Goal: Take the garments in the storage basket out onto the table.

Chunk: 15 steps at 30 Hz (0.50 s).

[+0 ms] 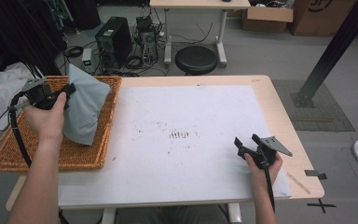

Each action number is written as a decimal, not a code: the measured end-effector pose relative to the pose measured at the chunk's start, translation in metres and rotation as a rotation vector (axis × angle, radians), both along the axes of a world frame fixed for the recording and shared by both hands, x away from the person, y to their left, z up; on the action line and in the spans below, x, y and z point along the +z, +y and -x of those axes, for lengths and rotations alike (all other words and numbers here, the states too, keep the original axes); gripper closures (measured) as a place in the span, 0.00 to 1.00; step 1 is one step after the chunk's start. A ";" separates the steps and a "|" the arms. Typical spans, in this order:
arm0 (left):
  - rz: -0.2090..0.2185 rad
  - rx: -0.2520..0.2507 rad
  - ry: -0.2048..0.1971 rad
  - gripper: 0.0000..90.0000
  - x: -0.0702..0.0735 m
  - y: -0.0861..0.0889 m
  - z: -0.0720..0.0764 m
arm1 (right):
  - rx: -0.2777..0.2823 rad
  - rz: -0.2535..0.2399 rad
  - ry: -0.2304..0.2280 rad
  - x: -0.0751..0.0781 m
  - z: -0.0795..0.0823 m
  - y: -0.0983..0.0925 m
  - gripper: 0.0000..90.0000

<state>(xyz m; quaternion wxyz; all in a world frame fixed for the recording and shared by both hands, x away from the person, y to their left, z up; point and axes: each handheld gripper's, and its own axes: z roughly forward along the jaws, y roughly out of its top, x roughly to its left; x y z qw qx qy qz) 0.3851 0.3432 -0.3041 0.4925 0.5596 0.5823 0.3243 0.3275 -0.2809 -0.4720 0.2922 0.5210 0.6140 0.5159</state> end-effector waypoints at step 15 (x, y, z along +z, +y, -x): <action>0.011 -0.101 -0.060 0.94 0.041 -0.057 -0.002 | 0.002 -0.004 -0.005 0.000 0.000 0.000 0.23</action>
